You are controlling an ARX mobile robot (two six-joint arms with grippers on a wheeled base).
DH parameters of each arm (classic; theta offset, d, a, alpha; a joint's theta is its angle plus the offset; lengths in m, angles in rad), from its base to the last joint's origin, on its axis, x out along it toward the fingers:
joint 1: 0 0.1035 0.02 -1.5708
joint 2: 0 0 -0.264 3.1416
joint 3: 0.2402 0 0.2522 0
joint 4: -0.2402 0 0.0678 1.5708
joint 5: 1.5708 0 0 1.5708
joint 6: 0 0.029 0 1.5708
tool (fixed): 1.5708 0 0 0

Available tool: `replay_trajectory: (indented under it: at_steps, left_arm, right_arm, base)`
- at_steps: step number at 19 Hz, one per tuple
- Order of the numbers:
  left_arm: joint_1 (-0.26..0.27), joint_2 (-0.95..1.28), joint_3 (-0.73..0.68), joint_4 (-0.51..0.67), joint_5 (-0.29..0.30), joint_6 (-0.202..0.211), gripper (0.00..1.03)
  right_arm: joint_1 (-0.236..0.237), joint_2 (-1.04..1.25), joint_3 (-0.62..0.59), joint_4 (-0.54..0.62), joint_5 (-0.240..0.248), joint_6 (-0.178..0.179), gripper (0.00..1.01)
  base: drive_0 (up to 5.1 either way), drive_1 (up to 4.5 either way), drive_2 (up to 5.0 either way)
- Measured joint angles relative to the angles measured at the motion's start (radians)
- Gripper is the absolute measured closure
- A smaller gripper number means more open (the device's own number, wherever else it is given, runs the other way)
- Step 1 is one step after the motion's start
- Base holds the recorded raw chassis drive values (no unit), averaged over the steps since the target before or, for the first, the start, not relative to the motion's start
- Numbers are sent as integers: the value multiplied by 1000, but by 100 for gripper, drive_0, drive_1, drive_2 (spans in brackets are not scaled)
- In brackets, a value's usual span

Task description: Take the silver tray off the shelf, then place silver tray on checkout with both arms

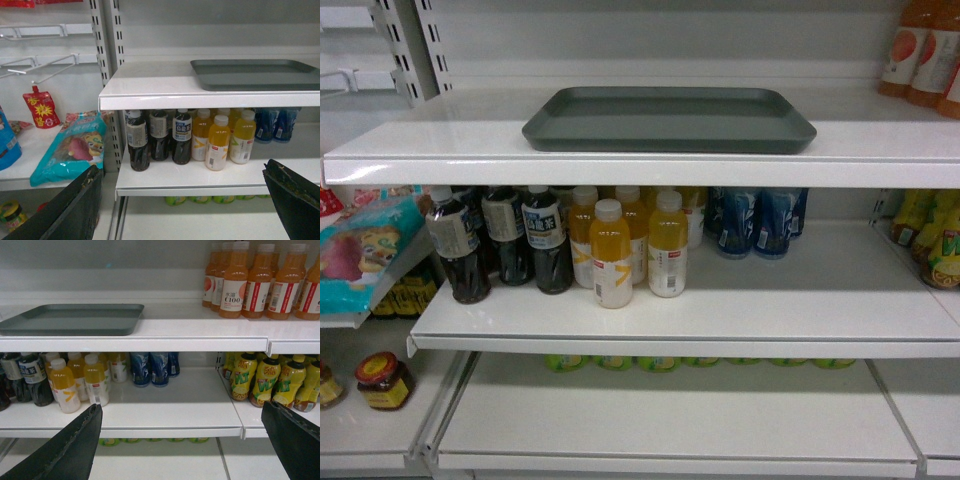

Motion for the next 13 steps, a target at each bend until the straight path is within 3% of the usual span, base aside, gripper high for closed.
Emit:
replay_trajectory:
  at_steps: [13]
  left_arm:
    - [0,0,0,0,0,0,5]
  right_arm:
    - [0,0,0,0,0,0,3]
  base:
    - [3,424,-419]
